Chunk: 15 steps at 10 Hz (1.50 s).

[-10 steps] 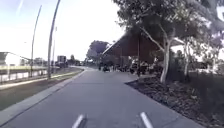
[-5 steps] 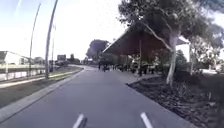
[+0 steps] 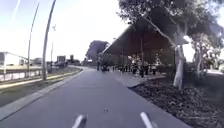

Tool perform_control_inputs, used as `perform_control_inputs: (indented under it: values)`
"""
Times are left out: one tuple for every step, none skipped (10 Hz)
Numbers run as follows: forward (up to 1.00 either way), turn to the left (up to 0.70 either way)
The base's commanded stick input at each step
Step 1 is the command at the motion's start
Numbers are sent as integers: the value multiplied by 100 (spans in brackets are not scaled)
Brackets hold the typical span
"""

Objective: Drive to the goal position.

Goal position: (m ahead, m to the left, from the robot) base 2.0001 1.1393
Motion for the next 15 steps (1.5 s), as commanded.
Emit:
perform_control_inputs:
  values:
    - [95,0]
    - [95,0]
    - [95,0]
    - [94,0]
    - [95,0]
    - [94,0]
    - [94,0]
    - [94,0]
    - [94,0]
    - [95,0]
    - [94,0]
    - [94,0]
    - [94,0]
    - [94,0]
    - [95,0]
